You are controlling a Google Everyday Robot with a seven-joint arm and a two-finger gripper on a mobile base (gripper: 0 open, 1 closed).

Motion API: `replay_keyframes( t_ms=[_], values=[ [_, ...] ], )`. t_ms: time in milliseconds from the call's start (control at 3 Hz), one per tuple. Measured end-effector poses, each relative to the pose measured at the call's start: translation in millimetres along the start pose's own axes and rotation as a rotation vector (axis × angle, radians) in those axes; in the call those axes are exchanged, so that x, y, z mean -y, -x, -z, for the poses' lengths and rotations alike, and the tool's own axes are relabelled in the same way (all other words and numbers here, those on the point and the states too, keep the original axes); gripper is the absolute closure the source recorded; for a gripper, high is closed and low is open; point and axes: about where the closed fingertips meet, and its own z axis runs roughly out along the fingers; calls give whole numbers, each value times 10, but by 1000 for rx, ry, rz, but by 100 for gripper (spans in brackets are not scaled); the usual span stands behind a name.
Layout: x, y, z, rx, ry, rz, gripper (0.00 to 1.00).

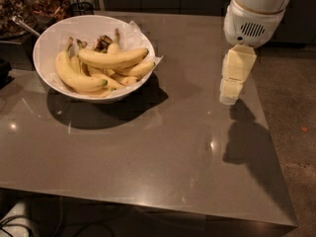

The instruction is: Pick banana from white bowl

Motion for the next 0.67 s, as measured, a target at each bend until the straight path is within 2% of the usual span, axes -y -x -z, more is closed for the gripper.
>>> replay_keyframes(
  t_ms=[333, 667],
  values=[
    [56, 294, 65, 27, -30, 26, 0],
    [107, 698, 66, 18, -32, 90, 0]
  ],
)
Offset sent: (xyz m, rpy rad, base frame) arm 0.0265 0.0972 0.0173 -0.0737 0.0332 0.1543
